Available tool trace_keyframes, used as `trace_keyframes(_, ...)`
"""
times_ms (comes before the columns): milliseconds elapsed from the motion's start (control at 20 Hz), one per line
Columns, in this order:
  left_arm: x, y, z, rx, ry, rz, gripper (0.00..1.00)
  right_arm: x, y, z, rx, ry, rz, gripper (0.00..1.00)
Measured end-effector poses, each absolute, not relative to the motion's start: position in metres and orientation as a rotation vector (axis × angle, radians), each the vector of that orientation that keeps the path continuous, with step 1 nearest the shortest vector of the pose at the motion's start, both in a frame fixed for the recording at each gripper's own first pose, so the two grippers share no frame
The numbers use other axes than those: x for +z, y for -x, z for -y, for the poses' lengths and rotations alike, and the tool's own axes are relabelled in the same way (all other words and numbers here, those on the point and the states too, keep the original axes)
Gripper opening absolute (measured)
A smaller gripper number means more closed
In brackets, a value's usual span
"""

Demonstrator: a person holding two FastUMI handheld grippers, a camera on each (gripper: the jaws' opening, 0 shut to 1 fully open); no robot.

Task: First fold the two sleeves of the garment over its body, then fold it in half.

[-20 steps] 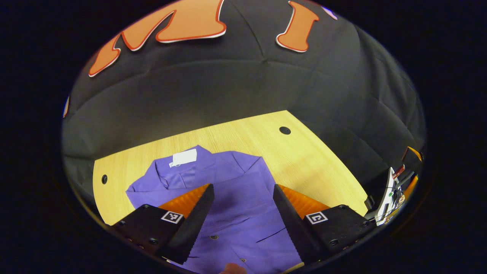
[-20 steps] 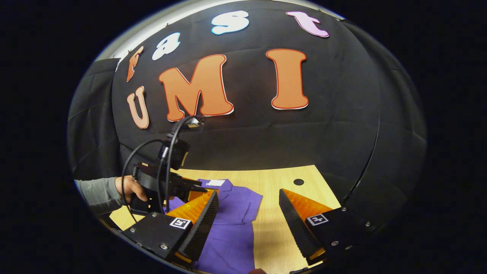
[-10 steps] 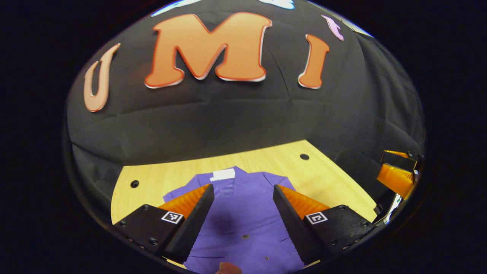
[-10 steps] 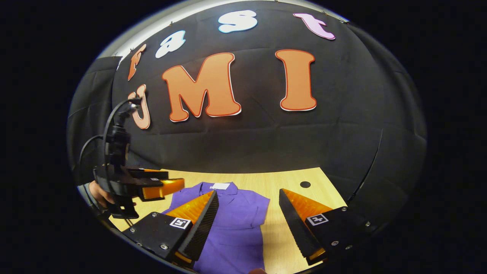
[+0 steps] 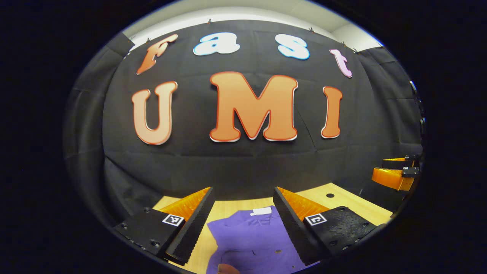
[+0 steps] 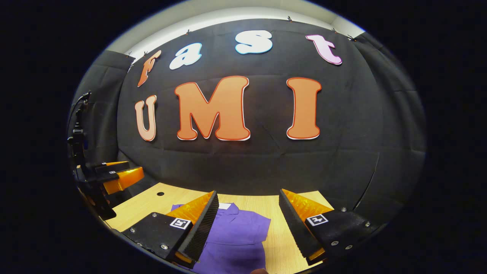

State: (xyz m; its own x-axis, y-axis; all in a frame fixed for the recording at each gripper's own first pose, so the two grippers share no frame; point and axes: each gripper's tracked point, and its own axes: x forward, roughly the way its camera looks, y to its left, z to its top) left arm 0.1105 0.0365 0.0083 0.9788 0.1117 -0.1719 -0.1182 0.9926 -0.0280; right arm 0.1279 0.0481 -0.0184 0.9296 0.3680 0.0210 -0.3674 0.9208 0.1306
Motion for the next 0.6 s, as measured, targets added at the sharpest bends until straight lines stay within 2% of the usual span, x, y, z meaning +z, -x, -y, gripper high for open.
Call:
trace_keyframes(200, 0.04, -0.072, -0.055, 0.157, 0.035, -0.075, 0.99, -0.009, -0.123, -0.044, 0.357, -0.125, 0.046, 0.94)
trace_keyframes(300, 0.036, -0.058, -0.063, 0.178, 0.019, -0.07, 0.98, -0.033, -0.121, -0.042, 0.343, -0.074, -0.02, 0.94)
trace_keyframes(500, -0.015, -0.027, -0.08, 0.211, -0.017, -0.227, 0.98, -0.099, -0.104, -0.046, 0.37, -0.03, -0.22, 0.95)
trace_keyframes(550, -0.057, -0.023, -0.059, 0.216, -0.014, -0.269, 0.98, -0.113, -0.098, -0.046, 0.381, -0.032, -0.269, 0.95)
trace_keyframes(600, -0.067, -0.018, -0.06, 0.213, -0.014, -0.307, 0.99, -0.128, -0.093, -0.047, 0.383, -0.029, -0.318, 0.95)
